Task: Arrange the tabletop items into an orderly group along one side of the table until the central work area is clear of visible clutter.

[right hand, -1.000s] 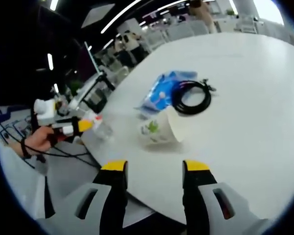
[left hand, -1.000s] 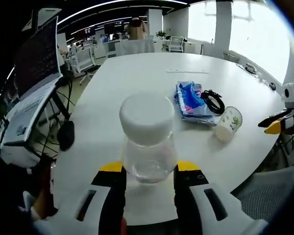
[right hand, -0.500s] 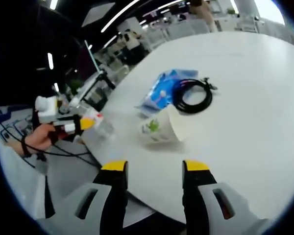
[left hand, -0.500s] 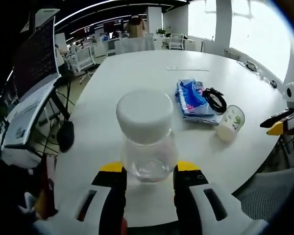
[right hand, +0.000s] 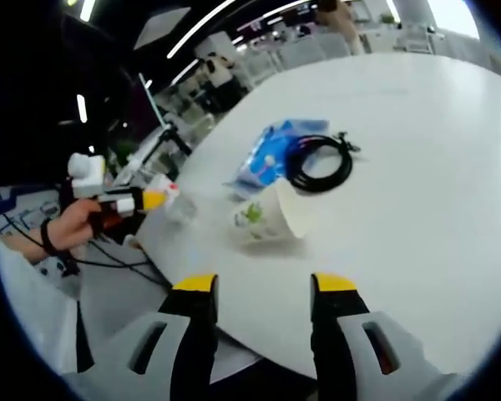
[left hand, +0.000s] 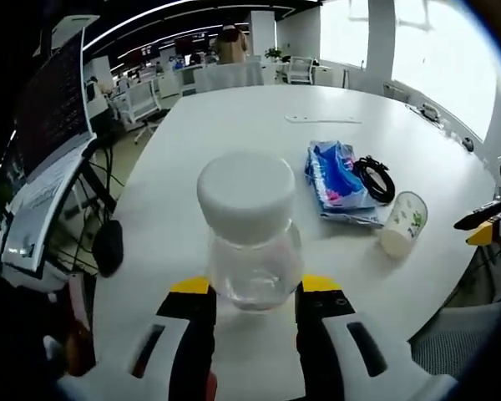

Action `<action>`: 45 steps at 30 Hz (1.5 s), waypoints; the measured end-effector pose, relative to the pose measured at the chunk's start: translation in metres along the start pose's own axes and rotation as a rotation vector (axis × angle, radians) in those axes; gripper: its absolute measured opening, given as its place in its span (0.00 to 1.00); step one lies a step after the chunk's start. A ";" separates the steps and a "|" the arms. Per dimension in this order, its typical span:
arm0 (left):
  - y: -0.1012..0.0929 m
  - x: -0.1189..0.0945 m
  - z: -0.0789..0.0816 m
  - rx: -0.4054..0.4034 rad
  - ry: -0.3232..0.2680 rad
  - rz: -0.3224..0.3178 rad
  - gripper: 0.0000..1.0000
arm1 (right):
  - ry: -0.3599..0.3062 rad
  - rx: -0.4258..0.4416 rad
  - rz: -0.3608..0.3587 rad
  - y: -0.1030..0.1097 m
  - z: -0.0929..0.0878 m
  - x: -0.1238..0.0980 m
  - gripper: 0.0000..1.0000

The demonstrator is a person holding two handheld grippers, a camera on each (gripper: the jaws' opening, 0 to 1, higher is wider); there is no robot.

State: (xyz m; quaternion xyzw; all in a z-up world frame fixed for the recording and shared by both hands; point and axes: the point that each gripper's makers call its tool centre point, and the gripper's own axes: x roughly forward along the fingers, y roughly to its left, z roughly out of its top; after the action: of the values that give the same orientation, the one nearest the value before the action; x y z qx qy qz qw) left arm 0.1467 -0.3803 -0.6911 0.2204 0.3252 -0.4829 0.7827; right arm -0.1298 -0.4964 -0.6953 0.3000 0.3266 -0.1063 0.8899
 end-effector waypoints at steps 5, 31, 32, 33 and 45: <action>0.000 0.005 0.006 -0.007 -0.002 0.006 0.36 | 0.001 0.010 -0.007 -0.002 -0.004 -0.003 0.42; 0.033 0.071 0.081 -0.165 -0.064 0.121 0.36 | -0.025 0.039 -0.032 -0.015 0.000 -0.018 0.42; 0.034 0.074 0.084 -0.169 -0.068 0.125 0.36 | -0.025 0.041 -0.035 -0.016 -0.002 -0.019 0.42; 0.035 0.076 0.086 -0.170 -0.069 0.125 0.36 | -0.025 0.044 -0.038 -0.017 -0.003 -0.021 0.42; 0.039 0.089 0.103 -0.136 -0.076 0.115 0.36 | -0.045 0.087 -0.071 -0.029 -0.012 -0.035 0.42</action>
State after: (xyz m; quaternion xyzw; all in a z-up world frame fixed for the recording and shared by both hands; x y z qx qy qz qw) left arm 0.2409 -0.4855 -0.6833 0.1667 0.3142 -0.4221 0.8339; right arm -0.1743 -0.5128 -0.6938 0.3241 0.3120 -0.1587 0.8789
